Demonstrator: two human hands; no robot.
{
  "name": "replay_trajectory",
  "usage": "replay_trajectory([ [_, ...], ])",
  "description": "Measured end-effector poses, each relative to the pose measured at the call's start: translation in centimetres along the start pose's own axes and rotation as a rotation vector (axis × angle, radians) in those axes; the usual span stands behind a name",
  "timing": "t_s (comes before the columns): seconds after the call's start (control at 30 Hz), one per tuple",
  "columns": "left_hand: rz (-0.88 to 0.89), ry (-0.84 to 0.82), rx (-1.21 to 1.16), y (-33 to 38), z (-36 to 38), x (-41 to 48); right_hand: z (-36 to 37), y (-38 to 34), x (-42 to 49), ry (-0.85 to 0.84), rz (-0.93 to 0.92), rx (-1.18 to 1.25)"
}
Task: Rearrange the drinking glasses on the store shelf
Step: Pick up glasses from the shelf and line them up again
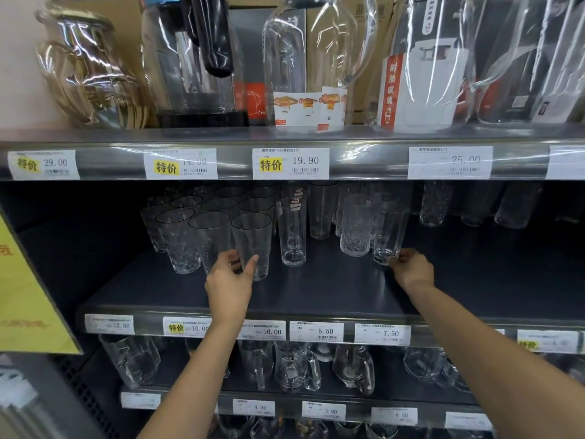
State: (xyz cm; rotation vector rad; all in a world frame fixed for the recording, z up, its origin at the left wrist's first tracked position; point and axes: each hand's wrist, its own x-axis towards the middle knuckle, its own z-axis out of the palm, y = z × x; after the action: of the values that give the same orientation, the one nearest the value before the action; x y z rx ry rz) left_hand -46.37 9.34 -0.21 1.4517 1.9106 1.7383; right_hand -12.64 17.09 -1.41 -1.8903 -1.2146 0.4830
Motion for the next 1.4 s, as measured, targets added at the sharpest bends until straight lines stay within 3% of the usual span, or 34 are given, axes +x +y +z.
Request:
replay_trajectory([
  [0.3, -0.021, -0.016, 0.014, 0.3, -0.3, -0.1, -0.6, -0.3, -0.4, -0.029, 0.011, 0.005],
  [0.53, -0.066, -0.028, 0.007, 0.8, -0.8, 0.1, -2.8, -1.7, -3.3, -0.162, 0.058, 0.061],
  [0.7, -0.063, -0.146, -0.043, 0.8, -0.6, 0.2, -5.4, -2.1, -7.2, -0.262, -0.05, -0.07],
  [0.87, -0.127, -0.348, -0.171, 1.0, 0.5, -0.5, -8.1, -1.4, -12.6, -0.154, -0.143, 0.046],
  [0.97, -0.135, -0.561, -0.292, 2.5, 1.4, -2.2, -10.0, -1.1, -16.0, -0.089, -0.153, 0.109],
  [1.2, 0.015, -1.044, -0.475, 7.6, 3.9, -8.8, -15.6, 1.6, -23.2, 0.097, -0.066, 0.193],
  [1.4, 0.076, -1.207, -0.58, 11.9, 6.2, -14.6, -20.5, 5.4, -27.8, 0.201, 0.039, 0.129],
])
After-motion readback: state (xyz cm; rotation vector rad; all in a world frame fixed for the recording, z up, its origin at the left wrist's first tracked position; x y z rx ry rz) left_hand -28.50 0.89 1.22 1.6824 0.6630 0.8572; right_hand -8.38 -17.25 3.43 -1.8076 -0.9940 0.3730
